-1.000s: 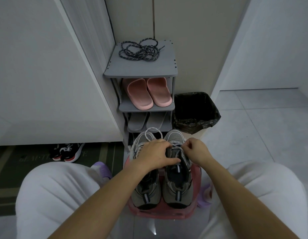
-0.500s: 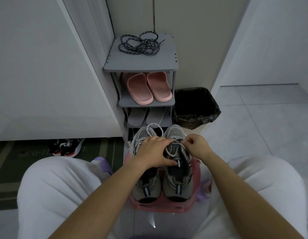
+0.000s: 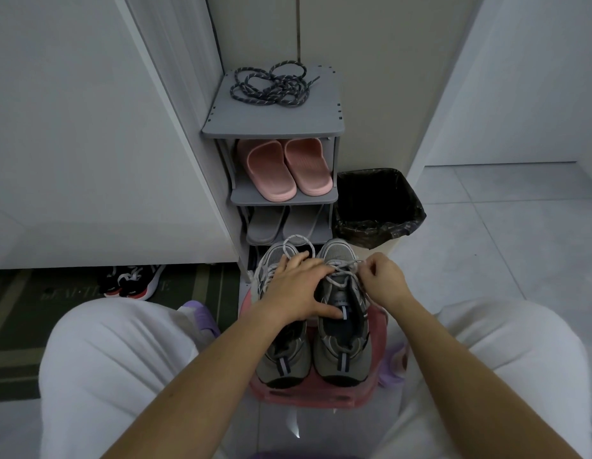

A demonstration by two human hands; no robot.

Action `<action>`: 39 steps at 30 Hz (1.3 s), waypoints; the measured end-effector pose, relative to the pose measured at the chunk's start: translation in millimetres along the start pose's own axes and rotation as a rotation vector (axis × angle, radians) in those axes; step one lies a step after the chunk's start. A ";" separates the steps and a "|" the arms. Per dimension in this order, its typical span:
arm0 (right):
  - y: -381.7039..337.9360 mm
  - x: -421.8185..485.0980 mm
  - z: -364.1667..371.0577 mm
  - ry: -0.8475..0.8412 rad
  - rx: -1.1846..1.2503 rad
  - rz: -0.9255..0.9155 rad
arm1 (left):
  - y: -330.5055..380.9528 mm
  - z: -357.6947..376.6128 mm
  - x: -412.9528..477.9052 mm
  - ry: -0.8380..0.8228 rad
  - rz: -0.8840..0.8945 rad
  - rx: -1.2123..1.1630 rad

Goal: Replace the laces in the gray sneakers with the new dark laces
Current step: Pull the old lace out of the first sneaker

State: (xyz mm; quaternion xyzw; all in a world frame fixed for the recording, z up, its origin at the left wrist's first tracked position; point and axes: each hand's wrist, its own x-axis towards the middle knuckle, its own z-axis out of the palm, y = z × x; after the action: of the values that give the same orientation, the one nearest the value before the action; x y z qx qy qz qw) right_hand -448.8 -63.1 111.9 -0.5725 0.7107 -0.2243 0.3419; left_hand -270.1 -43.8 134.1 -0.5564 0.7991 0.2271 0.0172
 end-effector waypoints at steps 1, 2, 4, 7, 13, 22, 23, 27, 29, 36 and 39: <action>1.2 -0.2 0.6 0.042 0.046 0.018 | -0.2 0.8 0.2 -0.003 0.006 0.004; 2.6 0.0 1.3 0.067 0.102 0.040 | -0.2 1.3 0.4 -0.005 0.012 0.010; 3.8 -0.5 2.2 0.052 0.142 0.071 | 0.5 0.9 -0.6 -0.017 0.015 0.010; 4.7 -0.2 3.0 -0.047 0.111 0.056 | 3.2 -2.0 -2.0 -0.036 -0.001 -0.014; 3.0 -0.2 1.1 0.041 0.054 -0.003 | 4.7 -4.0 -2.2 -0.054 -0.014 -0.021; 2.9 -2.4 -0.9 -0.044 0.056 -0.021 | 6.2 -5.1 -3.4 -0.054 -0.017 -0.029; 3.7 -1.9 -0.7 -0.019 0.019 -0.037 | 6.1 -5.0 -3.3 -0.055 -0.015 -0.025; 1.4 -2.7 -1.8 0.150 0.122 -0.001 | 3.6 -2.9 -2.2 -0.047 -0.044 -0.006; -0.4 -4.6 -4.8 0.193 0.274 0.040 | 3.3 -2.9 -2.2 -0.052 -0.046 -0.005; -0.4 -4.7 -2.5 -0.036 0.116 0.019 | 1.4 -0.2 -0.1 -0.068 -0.034 -0.002; -1.4 -4.9 -6.7 0.088 0.128 0.005 | 1.0 0.1 0.0 -0.064 -0.029 -0.002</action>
State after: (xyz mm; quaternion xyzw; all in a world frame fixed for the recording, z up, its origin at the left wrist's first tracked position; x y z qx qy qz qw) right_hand -452.4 -59.1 118.4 -0.5373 0.7106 -0.2935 0.3467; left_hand -271.0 -43.5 134.3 -0.5603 0.7899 0.2452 0.0452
